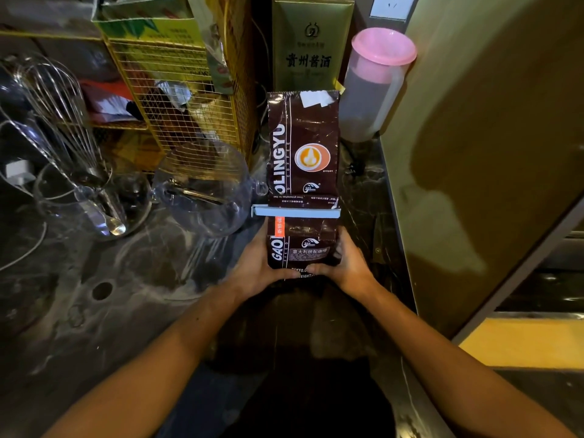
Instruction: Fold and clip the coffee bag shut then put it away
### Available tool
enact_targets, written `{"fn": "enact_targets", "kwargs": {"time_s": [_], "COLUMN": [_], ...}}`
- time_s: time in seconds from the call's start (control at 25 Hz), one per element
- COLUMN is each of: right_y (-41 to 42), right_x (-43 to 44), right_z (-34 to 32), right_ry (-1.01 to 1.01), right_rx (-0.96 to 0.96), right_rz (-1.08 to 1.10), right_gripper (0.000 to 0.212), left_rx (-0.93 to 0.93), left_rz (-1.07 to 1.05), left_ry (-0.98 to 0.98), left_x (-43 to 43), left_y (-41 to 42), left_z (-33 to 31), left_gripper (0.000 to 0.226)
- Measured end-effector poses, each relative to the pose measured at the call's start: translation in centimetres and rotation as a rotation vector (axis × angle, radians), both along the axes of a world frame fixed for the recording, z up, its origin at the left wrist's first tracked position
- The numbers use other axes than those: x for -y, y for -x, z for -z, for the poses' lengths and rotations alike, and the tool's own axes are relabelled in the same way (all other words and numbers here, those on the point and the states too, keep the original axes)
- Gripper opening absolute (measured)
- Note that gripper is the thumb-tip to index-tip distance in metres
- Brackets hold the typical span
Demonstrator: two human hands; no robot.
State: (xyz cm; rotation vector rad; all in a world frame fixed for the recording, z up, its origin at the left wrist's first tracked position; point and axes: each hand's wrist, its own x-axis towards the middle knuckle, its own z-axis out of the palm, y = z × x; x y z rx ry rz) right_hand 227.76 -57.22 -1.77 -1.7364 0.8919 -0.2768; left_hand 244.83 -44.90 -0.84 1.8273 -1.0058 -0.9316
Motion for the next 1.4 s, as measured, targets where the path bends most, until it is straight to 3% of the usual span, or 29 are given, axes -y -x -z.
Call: {"fn": "enact_targets", "kwargs": {"time_s": [0.16, 0.32, 0.64, 1.12, 1.4], "right_y": [0.1, -0.4, -0.4, -0.5, 0.3], "right_x": [0.3, 1.1, 0.5, -0.4, -2.5], "right_z": [-0.3, -1.0, -1.6, -1.8, -3.1], "right_ry": [0.040, 0.089, 0.086, 0.086, 0.167], "right_rx": [-0.030, -0.050, -0.090, -0.059, 0.058], "right_rz": [-0.037, -0.082, -0.131, -0.046, 0.049], "right_gripper": [0.090, 0.093, 0.111, 0.101, 0.080], "left_rx": [0.135, 0.007, 0.165, 0.154, 0.218], "left_rz": [-0.045, -0.096, -0.045, -0.050, -0.035], "left_ry": [0.046, 0.070, 0.007, 0.123, 0.210], "left_x": [-0.6, 0.2, 0.0, -0.6, -1.7], "left_y": [0.8, 0.9, 0.8, 0.1, 0.3], "left_z": [-0.3, -0.8, -0.2, -0.5, -0.6], "left_gripper": [0.093, 0.094, 0.090, 0.080, 0.081]}}
